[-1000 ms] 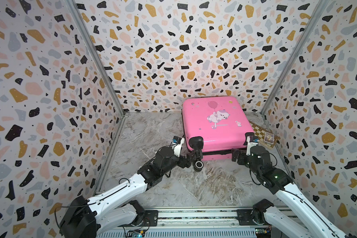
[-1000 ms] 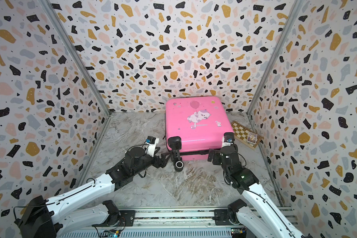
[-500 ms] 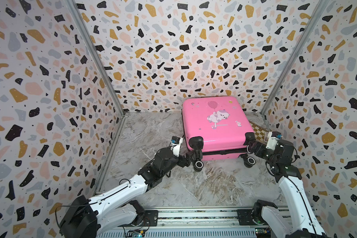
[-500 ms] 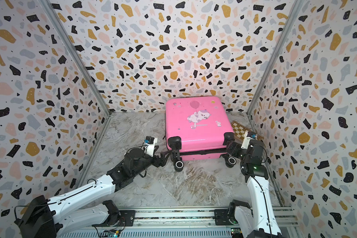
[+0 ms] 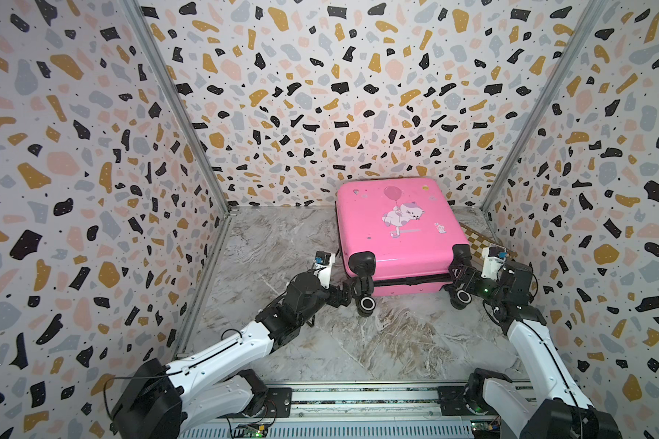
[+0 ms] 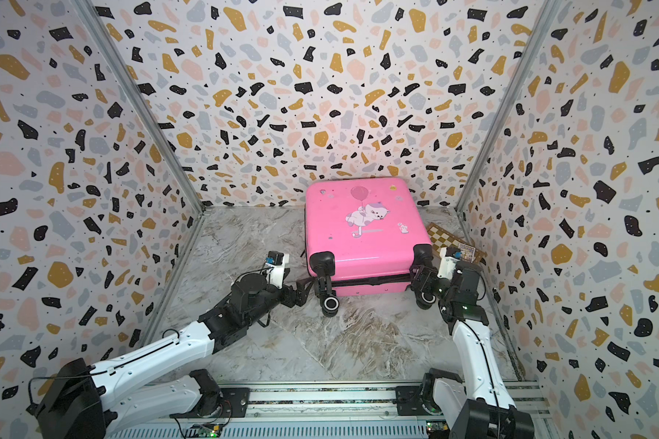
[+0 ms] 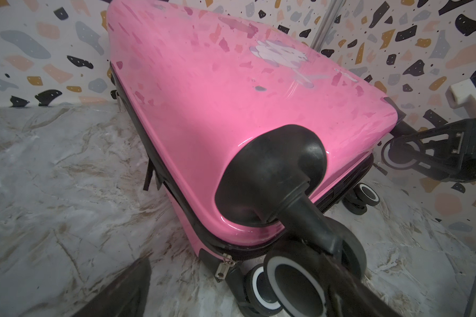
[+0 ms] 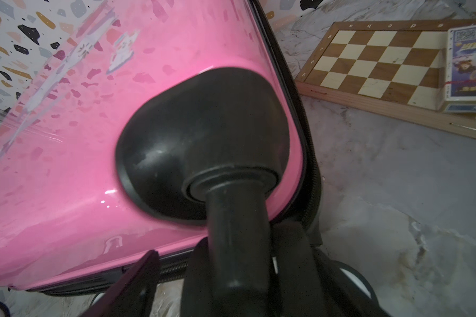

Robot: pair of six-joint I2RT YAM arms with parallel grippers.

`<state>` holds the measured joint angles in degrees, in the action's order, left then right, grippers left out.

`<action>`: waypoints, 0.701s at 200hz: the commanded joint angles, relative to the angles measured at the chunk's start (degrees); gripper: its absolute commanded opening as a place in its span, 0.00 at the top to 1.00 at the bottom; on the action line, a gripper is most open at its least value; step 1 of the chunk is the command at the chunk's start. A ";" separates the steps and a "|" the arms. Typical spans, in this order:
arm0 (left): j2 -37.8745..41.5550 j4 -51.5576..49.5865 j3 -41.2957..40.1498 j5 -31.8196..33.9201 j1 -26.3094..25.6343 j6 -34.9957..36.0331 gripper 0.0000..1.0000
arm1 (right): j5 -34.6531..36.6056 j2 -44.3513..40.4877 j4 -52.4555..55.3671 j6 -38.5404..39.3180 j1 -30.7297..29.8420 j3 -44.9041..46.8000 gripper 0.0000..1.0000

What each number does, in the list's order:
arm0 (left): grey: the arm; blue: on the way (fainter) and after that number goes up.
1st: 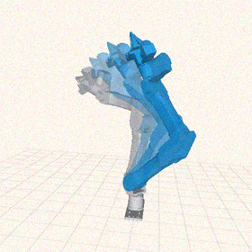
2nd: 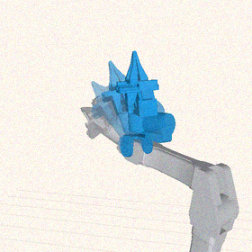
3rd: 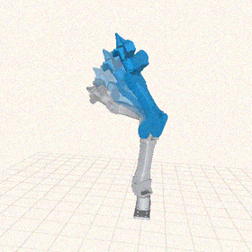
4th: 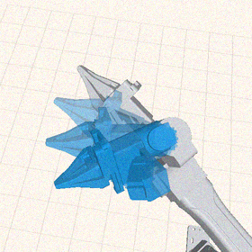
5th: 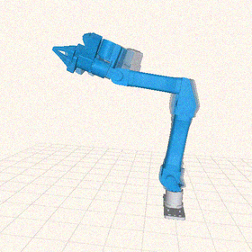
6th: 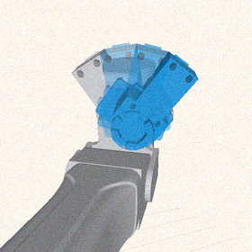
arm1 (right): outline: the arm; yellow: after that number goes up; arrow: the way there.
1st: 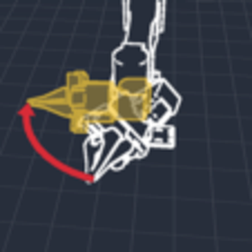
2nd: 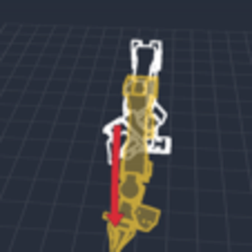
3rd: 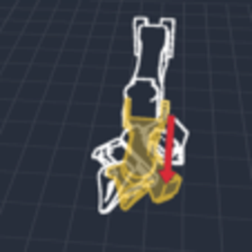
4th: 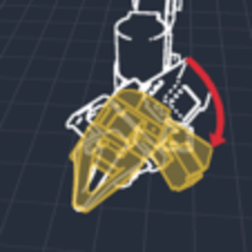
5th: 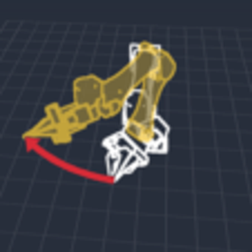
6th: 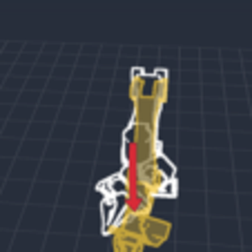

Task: Open the suitcase zippers
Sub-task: Open the suitcase at the center of the board.

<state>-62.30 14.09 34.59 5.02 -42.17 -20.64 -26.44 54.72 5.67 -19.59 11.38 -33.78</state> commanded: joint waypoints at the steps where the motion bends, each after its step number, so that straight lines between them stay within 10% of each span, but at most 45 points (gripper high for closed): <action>1: -2.18 0.62 2.31 -6.84 3.92 -4.46 0.06 | -1.16 -0.05 -2.44 0.17 0.37 0.21 0.20; 140: -14.50 5.50 5.14 -27.72 14.73 -13.91 0.22 | -5.21 -10.31 -1.98 -3.65 0.58 1.07 0.91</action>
<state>-75.00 18.31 36.36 -19.46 -27.92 -33.87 -29.65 49.76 3.11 -21.61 12.16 -31.20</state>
